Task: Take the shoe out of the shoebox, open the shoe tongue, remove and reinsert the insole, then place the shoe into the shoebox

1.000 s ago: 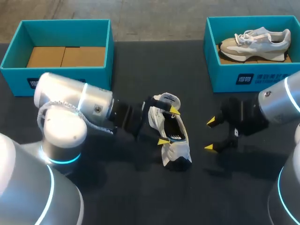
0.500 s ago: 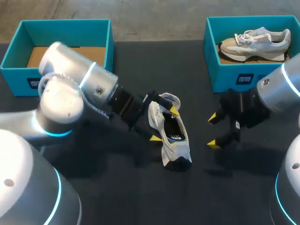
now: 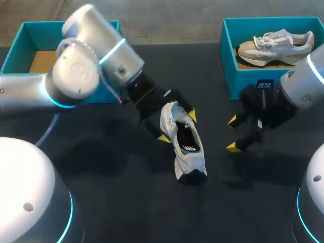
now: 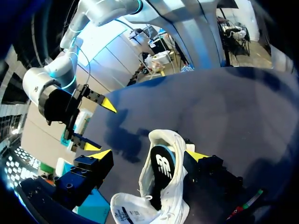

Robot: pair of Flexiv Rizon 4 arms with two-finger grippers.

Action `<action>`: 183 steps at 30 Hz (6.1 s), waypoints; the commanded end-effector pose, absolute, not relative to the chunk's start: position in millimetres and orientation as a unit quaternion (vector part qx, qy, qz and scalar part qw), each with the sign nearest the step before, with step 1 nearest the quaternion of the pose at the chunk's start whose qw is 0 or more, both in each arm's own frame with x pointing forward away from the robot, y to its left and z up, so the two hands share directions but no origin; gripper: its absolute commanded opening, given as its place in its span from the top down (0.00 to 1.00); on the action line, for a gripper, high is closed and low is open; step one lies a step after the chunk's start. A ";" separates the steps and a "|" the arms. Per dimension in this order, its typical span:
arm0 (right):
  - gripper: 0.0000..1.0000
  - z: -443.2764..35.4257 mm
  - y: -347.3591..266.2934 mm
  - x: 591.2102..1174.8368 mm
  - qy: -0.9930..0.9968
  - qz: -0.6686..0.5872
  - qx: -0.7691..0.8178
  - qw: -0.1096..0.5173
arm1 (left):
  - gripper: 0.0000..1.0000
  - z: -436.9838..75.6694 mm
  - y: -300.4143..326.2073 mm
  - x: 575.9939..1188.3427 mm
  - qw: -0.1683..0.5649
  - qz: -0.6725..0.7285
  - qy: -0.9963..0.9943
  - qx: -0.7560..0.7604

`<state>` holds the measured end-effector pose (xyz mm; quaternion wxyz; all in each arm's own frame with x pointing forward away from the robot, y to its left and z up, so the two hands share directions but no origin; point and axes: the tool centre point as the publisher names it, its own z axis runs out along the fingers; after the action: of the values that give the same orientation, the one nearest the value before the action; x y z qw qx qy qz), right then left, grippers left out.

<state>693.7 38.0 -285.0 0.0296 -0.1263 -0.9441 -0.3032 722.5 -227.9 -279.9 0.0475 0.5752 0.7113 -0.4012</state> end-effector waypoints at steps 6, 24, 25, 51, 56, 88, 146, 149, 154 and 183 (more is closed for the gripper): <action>0.00 -284.2 37.1 691.7 -0.944 -0.303 -0.127 0.028 | 0.00 -277.9 -230.8 723.2 0.002 -0.362 0.714 0.600; 0.00 -226.2 -31.6 686.6 -0.961 -0.241 -0.137 0.020 | 0.00 -298.2 -235.2 728.3 -0.153 -0.230 0.684 0.675; 0.00 -222.4 -36.2 686.0 -0.962 -0.235 -0.136 0.026 | 0.00 -299.4 -236.8 729.6 -0.151 -0.220 0.687 0.676; 0.00 -180.9 -88.6 685.4 -0.959 -0.219 -0.169 0.050 | 1.00 -322.1 -248.0 741.7 -0.169 -0.176 0.706 0.665; 0.00 -172.0 -96.0 685.1 -0.959 -0.215 -0.180 0.042 | 1.00 -327.2 -246.9 741.7 -0.167 -0.164 0.711 0.663; 0.00 -171.4 -96.6 685.2 -0.959 -0.217 -0.179 0.043 | 1.00 -366.6 -238.4 754.0 -0.083 -0.040 0.750 0.655; 0.00 -171.4 -96.6 685.2 -0.959 -0.217 -0.179 0.043 | 1.00 -392.4 -253.3 710.2 -0.060 -0.040 0.751 0.657; 0.00 -171.4 -96.6 685.2 -0.959 -0.217 -0.179 0.043 | 1.00 -389.4 -251.2 711.4 -0.057 -0.038 0.752 0.655; 0.00 -171.4 -96.6 685.2 -0.959 -0.217 -0.179 0.043 | 1.00 -379.3 -242.8 715.6 -0.037 -0.029 0.758 0.650; 0.00 -171.4 -96.6 685.2 -0.959 -0.217 -0.179 0.043 | 1.00 -371.4 -241.4 704.4 -0.007 -0.003 0.763 0.646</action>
<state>683.0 -97.3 -171.2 0.0406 -0.1791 -0.9583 -0.2191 707.9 -249.8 -377.6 -0.0126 0.6458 0.7634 -0.0034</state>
